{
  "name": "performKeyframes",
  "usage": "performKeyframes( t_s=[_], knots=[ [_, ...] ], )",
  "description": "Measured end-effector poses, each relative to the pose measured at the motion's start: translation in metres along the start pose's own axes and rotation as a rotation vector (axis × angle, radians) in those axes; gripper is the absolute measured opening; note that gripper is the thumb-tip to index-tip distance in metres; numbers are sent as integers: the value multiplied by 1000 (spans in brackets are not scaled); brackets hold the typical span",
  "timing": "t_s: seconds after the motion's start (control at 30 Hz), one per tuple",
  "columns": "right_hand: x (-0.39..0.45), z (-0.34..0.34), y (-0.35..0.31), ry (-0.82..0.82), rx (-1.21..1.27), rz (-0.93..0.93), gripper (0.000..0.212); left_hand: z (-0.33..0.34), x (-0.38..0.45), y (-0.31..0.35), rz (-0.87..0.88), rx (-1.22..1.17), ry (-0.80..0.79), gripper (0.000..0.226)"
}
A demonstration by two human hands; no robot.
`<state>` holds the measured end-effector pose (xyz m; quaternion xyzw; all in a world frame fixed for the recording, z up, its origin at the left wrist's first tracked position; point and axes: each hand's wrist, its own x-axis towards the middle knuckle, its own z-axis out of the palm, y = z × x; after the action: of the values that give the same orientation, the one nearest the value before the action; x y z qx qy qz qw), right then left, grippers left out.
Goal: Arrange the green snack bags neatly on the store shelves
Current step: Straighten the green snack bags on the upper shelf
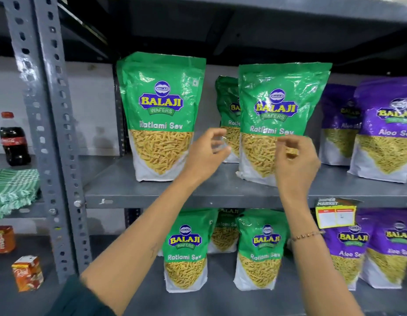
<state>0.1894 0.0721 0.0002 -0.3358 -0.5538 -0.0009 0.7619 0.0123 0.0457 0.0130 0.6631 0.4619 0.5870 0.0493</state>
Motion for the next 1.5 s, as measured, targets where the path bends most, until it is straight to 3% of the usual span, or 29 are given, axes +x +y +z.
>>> performKeyframes(
  t_s=[0.07, 0.13, 0.23, 0.27, 0.33, 0.43, 0.6, 0.8, 1.37, 1.5],
  knots=[
    [7, -14, 16, 46, -41, -76, 11, 25, 17, -9, -195, 13, -231, 82],
    [13, -22, 33, -9, -97, -118, 17, 41, 30, -19, -346, 5, -446, 117],
    [21, -30, 59, -289, -82, 129, 63, 58, 39, -29, -440, -239, -593, 140],
    [23, -32, 68, -419, -42, 247, 73, 62, 40, -31, -470, -309, -576, 133],
    [25, -33, 81, -624, -11, 352, 66, 69, 41, -39, -494, -330, -525, 101],
    [31, -30, 91, -654, -34, 347, 39, 69, 39, -41, -429, -217, -445, 58],
    [39, -4, 92, -829, 22, 420, 44, 60, 32, -42, -399, -103, -277, 50],
    [32, 18, 90, -909, 170, 485, 36, 54, 20, -52, -402, -9, -149, 82],
    [41, 10, 98, -912, 303, 566, 38, 59, 16, -44, -284, 306, -210, 79],
    [43, 1, 88, -942, 188, 535, 32, 54, 11, -33, -302, 355, -280, 84]
  ],
)
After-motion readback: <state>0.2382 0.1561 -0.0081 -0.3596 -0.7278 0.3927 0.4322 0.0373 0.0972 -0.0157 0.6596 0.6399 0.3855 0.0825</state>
